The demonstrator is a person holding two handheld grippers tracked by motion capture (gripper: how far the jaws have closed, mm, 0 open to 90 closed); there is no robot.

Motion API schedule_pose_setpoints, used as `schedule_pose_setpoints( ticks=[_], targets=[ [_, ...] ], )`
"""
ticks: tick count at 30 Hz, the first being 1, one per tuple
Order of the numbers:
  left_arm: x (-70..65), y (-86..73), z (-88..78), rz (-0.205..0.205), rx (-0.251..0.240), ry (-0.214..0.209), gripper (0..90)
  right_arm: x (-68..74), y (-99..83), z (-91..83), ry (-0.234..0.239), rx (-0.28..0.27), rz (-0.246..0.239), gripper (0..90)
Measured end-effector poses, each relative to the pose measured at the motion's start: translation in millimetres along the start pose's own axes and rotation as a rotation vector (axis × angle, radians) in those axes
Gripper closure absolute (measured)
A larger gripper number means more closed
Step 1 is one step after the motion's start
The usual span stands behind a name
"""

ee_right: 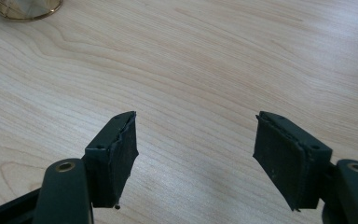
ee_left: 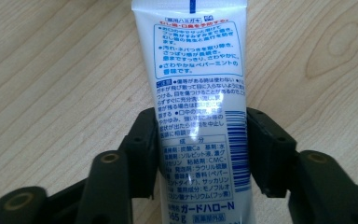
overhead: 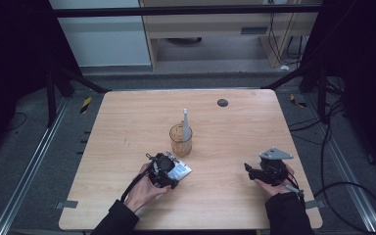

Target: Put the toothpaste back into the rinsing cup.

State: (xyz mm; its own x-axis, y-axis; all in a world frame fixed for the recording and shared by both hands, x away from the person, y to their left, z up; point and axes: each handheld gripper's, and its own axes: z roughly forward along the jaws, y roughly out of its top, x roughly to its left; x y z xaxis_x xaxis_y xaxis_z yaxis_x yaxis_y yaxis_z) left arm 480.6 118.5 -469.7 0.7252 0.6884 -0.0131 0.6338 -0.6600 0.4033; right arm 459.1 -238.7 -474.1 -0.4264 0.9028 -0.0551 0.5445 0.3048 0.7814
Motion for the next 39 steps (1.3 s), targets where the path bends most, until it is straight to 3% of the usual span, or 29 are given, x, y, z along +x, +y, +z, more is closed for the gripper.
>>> schedule_pose_setpoints(
  ticks=[4,10,26,39],
  targets=[
    [2.4,-2.3,-4.3,-0.017,-0.021,-0.014,60.8,0.3,-0.2,0.0,0.001,0.005,0.003,30.0],
    [0.2,-4.0,-7.9,-0.006,-0.028,-0.011,66.4,-0.4,-0.5,-0.4,0.001,0.005,0.001,30.0],
    [5.1,-15.2,-42.8,-0.019,-0.129,0.026,67.6,-2.3,-1.7,-1.6,-0.009,0.001,0.003,29.9],
    [20.0,-20.9,-63.0,-0.071,-0.200,0.066,67.7,-2.7,-2.2,-1.3,-0.006,0.002,0.005,29.8]
  ],
)
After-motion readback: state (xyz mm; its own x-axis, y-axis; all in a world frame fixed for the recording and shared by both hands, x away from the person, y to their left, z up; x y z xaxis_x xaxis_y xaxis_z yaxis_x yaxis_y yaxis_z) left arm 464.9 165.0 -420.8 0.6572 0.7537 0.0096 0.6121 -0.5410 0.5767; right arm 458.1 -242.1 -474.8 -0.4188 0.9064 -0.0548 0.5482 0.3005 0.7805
